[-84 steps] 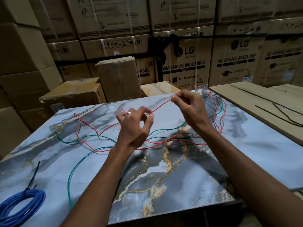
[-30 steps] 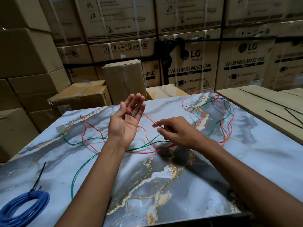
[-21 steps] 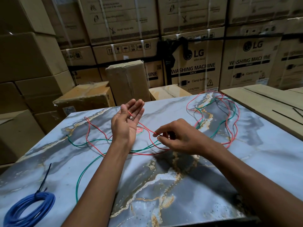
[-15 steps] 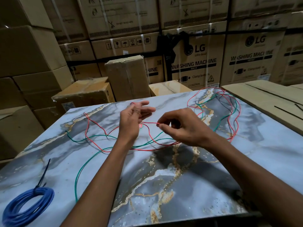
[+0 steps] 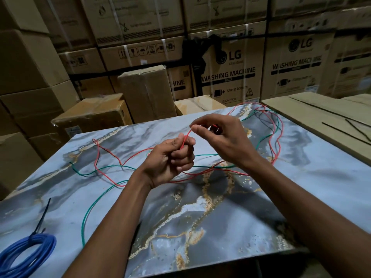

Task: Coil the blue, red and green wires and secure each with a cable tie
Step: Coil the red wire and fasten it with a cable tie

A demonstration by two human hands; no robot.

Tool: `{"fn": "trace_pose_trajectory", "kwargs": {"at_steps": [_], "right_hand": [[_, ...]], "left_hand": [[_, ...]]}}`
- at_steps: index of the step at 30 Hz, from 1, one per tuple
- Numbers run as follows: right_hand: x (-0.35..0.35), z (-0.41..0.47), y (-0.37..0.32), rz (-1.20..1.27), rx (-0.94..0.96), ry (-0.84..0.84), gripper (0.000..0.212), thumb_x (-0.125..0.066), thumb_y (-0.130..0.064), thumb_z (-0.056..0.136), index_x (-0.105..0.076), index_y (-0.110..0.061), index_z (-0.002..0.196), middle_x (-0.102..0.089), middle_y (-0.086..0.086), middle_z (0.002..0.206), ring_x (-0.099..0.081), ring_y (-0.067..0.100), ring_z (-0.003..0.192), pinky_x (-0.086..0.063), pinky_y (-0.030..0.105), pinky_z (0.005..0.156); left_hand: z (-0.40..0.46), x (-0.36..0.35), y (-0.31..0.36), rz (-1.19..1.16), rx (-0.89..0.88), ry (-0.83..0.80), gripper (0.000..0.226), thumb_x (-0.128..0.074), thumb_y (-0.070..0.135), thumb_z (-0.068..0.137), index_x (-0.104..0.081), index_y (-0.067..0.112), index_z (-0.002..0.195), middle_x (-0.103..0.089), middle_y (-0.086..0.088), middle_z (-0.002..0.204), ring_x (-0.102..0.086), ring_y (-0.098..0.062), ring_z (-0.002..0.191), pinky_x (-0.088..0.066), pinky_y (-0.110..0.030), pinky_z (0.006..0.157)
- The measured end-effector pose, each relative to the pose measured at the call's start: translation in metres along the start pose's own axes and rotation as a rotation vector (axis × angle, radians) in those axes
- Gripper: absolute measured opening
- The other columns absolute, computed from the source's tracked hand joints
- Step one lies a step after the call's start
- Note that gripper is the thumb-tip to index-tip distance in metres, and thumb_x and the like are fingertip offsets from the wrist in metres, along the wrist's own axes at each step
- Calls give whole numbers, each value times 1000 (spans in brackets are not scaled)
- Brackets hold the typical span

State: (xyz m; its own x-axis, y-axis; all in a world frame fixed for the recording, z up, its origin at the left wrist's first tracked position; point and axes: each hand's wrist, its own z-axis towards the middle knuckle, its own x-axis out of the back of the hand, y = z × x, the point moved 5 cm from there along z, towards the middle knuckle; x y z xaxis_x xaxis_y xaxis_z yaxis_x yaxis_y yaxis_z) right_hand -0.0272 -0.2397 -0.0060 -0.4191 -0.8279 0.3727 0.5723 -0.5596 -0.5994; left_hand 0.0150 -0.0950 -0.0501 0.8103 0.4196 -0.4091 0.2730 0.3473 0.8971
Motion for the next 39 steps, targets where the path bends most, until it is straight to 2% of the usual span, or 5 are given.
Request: {"fn": "trace_pose_trajectory", "kwargs": {"at_steps": [7, 19, 30, 36, 39], "right_hand": [[-11, -2, 6, 38, -45, -79, 19, -60, -30, 102, -76, -20, 99, -72, -5, 87, -67, 17, 81, -55, 40, 70], [-4, 1, 15, 219, -135, 44, 23, -81, -38, 85, -79, -16, 93, -75, 0, 83, -68, 25, 77, -59, 47, 69], [19, 7, 33, 433, -419, -80, 22, -85, -30, 80, -80, -13, 93, -64, 2, 70, -49, 13, 68, -39, 23, 60], [14, 7, 22, 442, -232, -108, 20, -69, -10, 96, -78, -16, 112, -73, 13, 82, -44, 19, 62, -37, 22, 52], [2, 4, 24, -7, -11, -87, 25, -70, -12, 95, -78, -23, 117, -77, -5, 85, -48, 10, 52, -42, 30, 51]], "left_hand": [[-4, -12, -3, -135, 92, -113, 34, -30, 22, 107, -47, 15, 78, -21, 5, 56, -19, -9, 47, -26, -24, 49], [-5, -14, -1, -263, 92, -122, 35, -26, 16, 107, -48, 12, 80, -51, -1, 65, -50, -12, 57, -43, -27, 61], [-15, 4, 33, -526, -167, 64, 29, -29, 15, 107, -49, 7, 88, -30, 3, 54, -34, -11, 48, -33, -26, 58], [-14, 36, 40, -717, -319, 165, 25, -32, 4, 98, -52, 7, 82, -38, -2, 52, -39, -14, 47, -40, -27, 58], [-12, 46, 43, -727, -406, 183, 20, -45, -9, 85, -53, 8, 78, -42, -1, 52, -46, -13, 48, -45, -27, 55]]}}
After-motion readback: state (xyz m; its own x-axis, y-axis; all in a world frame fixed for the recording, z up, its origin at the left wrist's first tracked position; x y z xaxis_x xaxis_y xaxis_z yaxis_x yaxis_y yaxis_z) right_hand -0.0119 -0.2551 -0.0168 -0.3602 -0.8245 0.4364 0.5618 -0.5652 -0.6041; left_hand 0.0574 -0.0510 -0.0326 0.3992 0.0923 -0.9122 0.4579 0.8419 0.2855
